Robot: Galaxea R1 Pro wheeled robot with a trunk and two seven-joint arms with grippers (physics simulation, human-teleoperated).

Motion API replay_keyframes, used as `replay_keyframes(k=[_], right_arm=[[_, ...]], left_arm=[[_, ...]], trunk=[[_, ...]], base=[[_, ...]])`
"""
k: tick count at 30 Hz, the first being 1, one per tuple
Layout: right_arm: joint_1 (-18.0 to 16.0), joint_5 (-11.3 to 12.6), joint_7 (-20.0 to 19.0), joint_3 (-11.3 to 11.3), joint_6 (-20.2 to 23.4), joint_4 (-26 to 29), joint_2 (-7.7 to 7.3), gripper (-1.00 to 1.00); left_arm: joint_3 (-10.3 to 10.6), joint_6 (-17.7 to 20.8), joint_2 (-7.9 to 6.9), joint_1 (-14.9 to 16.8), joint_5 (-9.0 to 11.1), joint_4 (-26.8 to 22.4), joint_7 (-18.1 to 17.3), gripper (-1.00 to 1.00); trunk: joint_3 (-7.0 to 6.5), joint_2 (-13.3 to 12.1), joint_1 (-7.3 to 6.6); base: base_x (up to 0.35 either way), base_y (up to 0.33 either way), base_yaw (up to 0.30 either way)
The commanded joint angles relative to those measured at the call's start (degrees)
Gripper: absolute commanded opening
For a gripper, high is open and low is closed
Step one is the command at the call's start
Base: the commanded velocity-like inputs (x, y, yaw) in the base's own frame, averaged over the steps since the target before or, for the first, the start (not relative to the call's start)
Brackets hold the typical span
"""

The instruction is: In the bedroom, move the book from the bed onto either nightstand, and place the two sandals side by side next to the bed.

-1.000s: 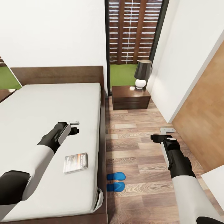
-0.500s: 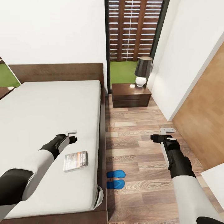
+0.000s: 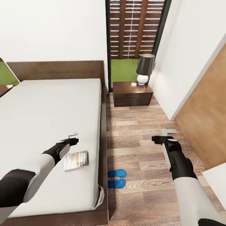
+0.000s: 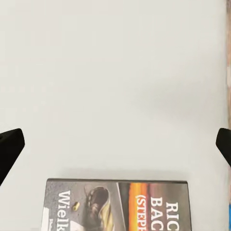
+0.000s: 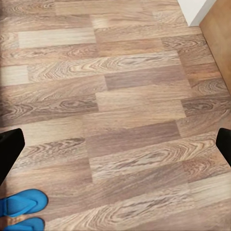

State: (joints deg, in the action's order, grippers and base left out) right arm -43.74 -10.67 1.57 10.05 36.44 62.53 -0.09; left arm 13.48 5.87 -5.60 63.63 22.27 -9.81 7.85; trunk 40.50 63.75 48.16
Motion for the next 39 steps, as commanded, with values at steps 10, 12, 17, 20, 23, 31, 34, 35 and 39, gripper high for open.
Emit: replay_keyframes(k=[10, 12, 17, 20, 23, 31, 34, 35, 39], right_arm=[[0.0, -0.2, 0.0, 0.0, 0.3, 0.1, 0.0, 1.0], [0.0, -0.2, 0.0, 0.0, 0.3, 0.1, 0.0, 1.0], [0.0, -0.2, 0.0, 0.0, 0.3, 0.1, 0.0, 1.0], [0.0, -0.2, 0.0, 0.0, 0.2, 0.1, 0.0, 1.0], [0.0, -0.2, 0.0, 0.0, 0.2, 0.1, 0.0, 1.0], [0.0, -0.2, 0.0, 0.0, 0.2, 0.2, 0.0, 1.0], [0.0, -0.2, 0.0, 0.0, 0.2, 0.2, 0.0, 1.0], [0.0, -0.2, 0.0, 0.0, 0.2, 0.2, 0.0, 1.0], [0.0, -0.2, 0.0, 0.0, 0.2, 0.2, 0.0, 1.0]], left_arm=[[0.5, -4.0, 0.0, -0.5, 0.3, 0.9, -1.7, 1.0], [0.5, -5.3, -0.01, -0.8, 0.3, 0.9, -2.3, 1.0], [0.5, -7.3, -0.09, -1.4, 0.4, 0.9, -2.9, 1.0], [0.5, -7.6, -0.14, -1.6, 0.4, 0.9, -3.1, 1.0], [0.5, -7.7, -0.16, -1.7, 0.4, 0.9, -3.1, 1.0], [0.5, -7.7, -0.04, -1.9, 0.3, 1.1, -3.2, 1.0], [0.5, -7.7, -0.06, -1.9, 0.3, 1.1, -3.2, 1.0], [0.5, -7.7, -0.07, -1.9, 0.3, 1.1, -3.2, 1.0], [0.6, -7.6, -0.22, -1.9, 0.2, 1.1, -3.2, 1.0]], trunk=[[0.93, 0.0, 0.0], [1.11, 0.0, 0.0], [1.56, 0.0, 0.0], [1.82, 0.0, 0.0], [2.09, 0.0, 0.0], [2.8, 0.0, 0.0], [3.07, 0.0, 0.0], [3.16, 0.0, 0.0], [3.51, 0.0, 0.0]], base=[[0.0, 0.0, 0.0], [0.0, 0.0, 0.0], [0.0, 0.0, 0.0], [0.0, 0.0, 0.0], [0.0, 0.0, 0.0], [0.0, 0.0, 0.0], [0.0, 0.0, 0.0], [0.0, 0.0, 0.0], [0.0, 0.0, 0.0]])
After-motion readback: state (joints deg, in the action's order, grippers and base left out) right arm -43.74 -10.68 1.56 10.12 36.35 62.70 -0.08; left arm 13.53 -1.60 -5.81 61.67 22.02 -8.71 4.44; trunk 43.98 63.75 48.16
